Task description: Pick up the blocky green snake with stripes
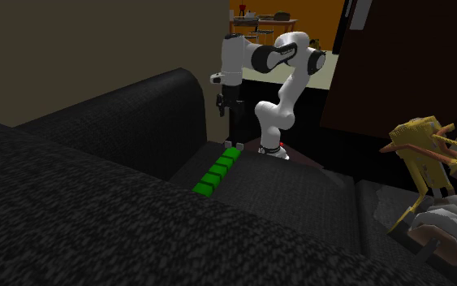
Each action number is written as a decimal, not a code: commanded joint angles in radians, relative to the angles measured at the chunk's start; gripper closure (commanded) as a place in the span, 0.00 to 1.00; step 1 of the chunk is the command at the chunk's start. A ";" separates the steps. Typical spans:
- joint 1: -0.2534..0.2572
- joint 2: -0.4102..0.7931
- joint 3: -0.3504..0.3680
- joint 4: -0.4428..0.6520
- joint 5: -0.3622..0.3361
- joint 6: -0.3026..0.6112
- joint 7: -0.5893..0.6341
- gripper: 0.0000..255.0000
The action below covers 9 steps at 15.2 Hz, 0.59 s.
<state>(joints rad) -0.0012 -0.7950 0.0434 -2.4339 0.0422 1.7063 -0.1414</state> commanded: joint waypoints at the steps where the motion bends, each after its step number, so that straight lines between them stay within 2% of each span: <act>1: 0.000 0.000 0.000 0.000 0.000 0.000 0.000 0.00; 9: 0.044 0.301 0.082 0.222 0.055 0.058 0.060 0.00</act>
<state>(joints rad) 0.0385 -0.5323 0.1175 -2.2399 0.0932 1.7557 -0.0862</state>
